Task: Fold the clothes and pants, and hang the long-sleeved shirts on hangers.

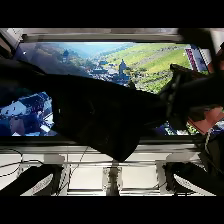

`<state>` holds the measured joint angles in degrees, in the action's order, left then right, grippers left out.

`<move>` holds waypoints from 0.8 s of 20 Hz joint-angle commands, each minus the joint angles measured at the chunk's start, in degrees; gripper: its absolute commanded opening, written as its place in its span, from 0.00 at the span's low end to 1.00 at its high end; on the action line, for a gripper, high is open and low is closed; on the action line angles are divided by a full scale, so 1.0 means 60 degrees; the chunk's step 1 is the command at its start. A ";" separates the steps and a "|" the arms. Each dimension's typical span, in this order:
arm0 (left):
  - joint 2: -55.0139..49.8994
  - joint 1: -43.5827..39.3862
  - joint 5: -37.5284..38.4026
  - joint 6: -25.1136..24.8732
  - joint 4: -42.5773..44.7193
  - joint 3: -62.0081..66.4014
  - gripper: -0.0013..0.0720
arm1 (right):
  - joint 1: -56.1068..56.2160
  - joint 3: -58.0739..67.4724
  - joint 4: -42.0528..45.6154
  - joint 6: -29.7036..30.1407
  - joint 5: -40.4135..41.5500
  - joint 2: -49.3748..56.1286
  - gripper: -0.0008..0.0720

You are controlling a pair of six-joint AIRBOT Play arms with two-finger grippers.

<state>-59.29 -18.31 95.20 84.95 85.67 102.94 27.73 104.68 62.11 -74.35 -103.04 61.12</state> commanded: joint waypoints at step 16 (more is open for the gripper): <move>-0.5931 0.1650 -0.5067 -0.3632 -0.0102 0.0018 0.05 | -0.2412 -0.1381 0.4237 -0.1177 0.5555 0.4626 0.03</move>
<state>-91.29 -9.17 71.07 71.22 79.61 102.98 14.09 99.66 79.18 -78.50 -79.07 85.52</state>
